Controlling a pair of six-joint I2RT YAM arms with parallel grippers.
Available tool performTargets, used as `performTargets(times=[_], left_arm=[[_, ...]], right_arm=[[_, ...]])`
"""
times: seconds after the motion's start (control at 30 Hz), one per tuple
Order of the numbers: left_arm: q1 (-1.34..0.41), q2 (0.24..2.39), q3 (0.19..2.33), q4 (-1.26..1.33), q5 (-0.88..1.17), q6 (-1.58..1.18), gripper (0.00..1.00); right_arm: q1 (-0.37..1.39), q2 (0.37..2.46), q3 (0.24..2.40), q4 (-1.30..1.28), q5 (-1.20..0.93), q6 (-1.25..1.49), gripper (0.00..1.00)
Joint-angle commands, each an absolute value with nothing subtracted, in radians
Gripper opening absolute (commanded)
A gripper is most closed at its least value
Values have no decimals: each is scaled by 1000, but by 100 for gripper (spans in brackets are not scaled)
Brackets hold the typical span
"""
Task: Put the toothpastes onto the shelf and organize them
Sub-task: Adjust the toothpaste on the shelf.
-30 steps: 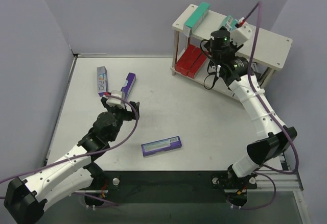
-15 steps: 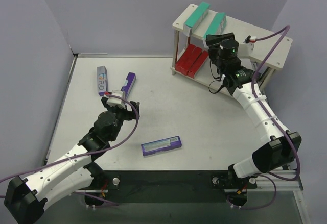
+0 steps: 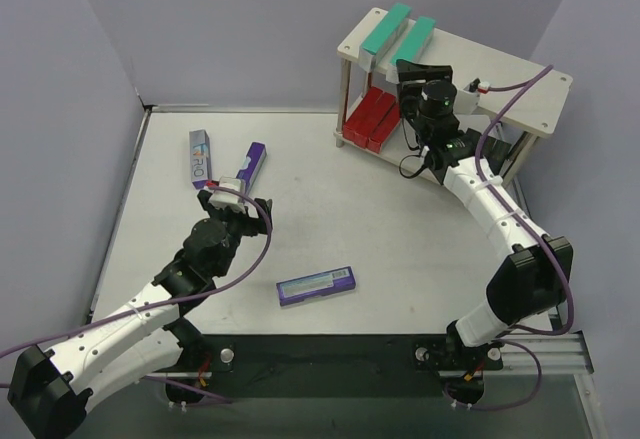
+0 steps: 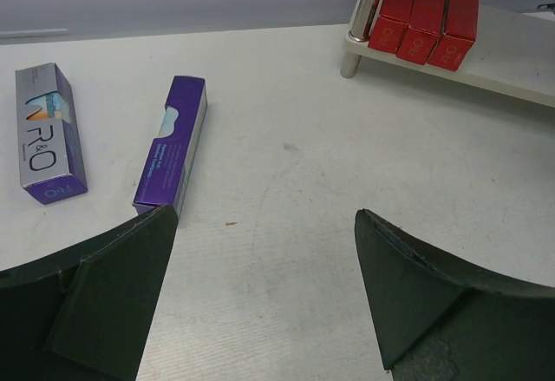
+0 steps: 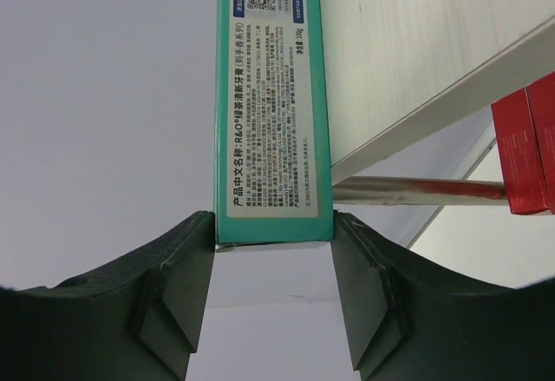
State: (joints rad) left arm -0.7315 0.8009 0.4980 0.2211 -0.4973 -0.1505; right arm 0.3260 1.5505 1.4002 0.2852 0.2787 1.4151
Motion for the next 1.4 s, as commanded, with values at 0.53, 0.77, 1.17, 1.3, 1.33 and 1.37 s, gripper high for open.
performTargets(times=[0.53,0.77,1.17,1.3,1.33,1.37], left_arm=[[-733,824,531,256,-509,-135,95],[-732,834,534,258,-505,-135,95],[-732,845,535,259,-500,-135,95],[-732,845,534,258,-502,-133,95],[-730,845,534,258,-500,-133,95],[-730,845,535,258,-500,-133,95]], right_arm=[[304,1473,1379,264,184,1333,86],[298,1431,1489,69,114,1129,83],[230,1515,1721,-55,124,896,66],[186,1603,1784,-54,58,904,62],[184,1617,1807,-52,55,902,61],[183,1641,1816,-52,54,902,60]])
